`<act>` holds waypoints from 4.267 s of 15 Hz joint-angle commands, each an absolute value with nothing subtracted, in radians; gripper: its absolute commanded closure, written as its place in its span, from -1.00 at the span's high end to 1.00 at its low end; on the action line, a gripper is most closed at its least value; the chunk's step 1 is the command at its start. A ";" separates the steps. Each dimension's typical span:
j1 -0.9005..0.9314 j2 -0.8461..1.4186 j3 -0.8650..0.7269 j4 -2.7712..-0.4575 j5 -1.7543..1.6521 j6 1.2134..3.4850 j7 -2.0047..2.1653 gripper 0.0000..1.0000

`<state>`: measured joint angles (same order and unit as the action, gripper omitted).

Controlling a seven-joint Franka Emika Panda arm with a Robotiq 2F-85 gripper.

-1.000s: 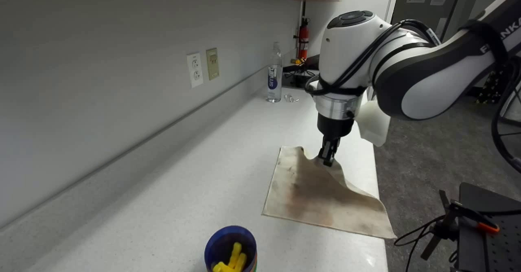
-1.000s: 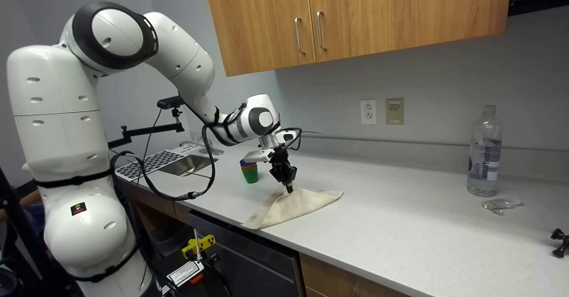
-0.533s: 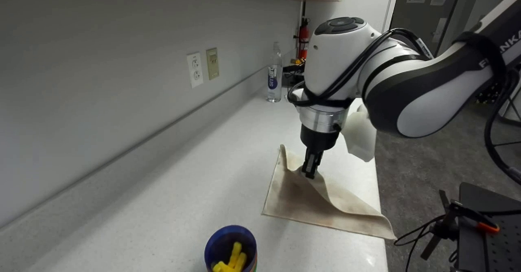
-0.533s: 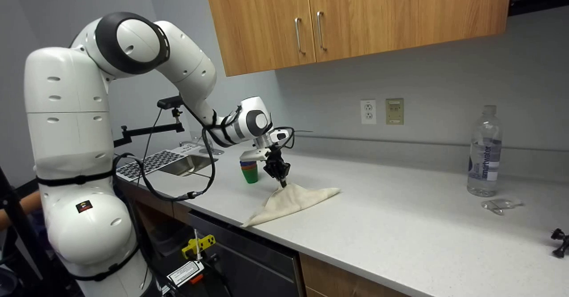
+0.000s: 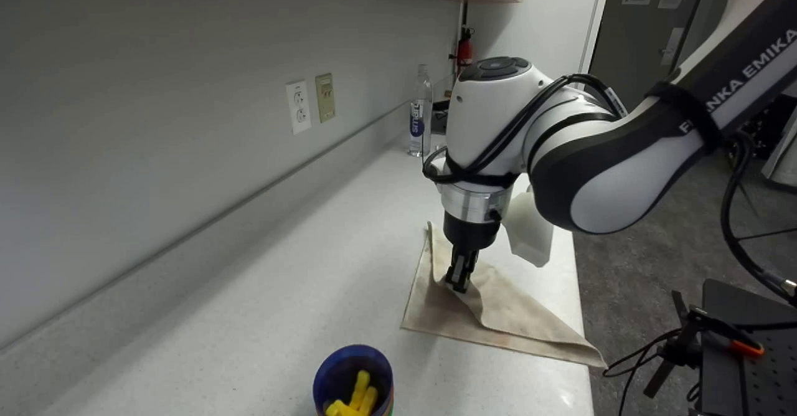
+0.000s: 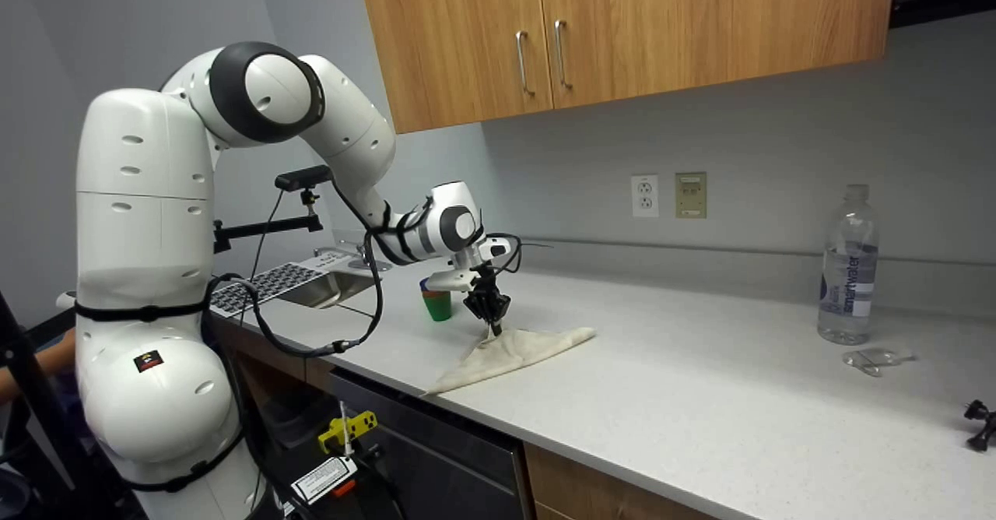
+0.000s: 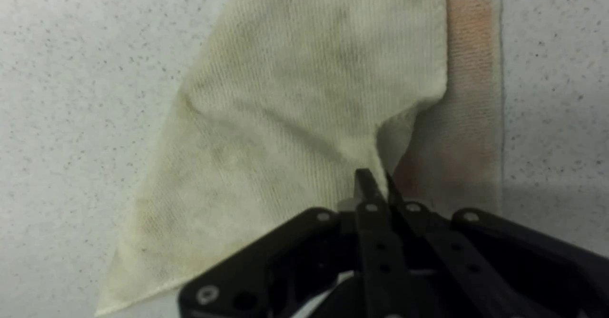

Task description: Fold the towel on the table diagonally twice.

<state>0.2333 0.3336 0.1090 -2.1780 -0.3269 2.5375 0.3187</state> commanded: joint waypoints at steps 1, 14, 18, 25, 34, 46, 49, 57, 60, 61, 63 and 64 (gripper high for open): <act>0.235 0.363 0.118 -2.155 -0.259 2.546 0.254 -0.99; 0.226 0.334 0.142 -2.142 -0.083 2.595 0.198 -0.13; 0.239 0.291 0.113 -2.174 -0.121 2.586 0.238 0.45; 0.235 0.165 0.087 -2.312 -0.130 2.527 0.298 1.00; 0.237 0.042 0.124 -2.535 -0.177 2.499 0.466 1.00; 0.232 -0.009 0.174 -2.668 -0.119 2.569 0.505 1.00; 0.226 0.037 0.173 -2.632 -0.139 2.552 0.503 1.00; 0.221 0.068 0.174 -2.634 -0.054 2.640 0.437 0.95; 0.219 0.081 0.173 -2.640 -0.012 2.673 0.410 0.98; 0.219 0.086 0.175 -2.644 0.003 2.681 0.400 0.92; 0.220 0.099 0.180 -2.648 0.046 2.688 0.372 0.87; 0.221 0.104 0.182 -2.651 0.060 2.687 0.365 0.85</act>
<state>0.2310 0.0882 0.1663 -2.6403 -0.0063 2.6582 0.4235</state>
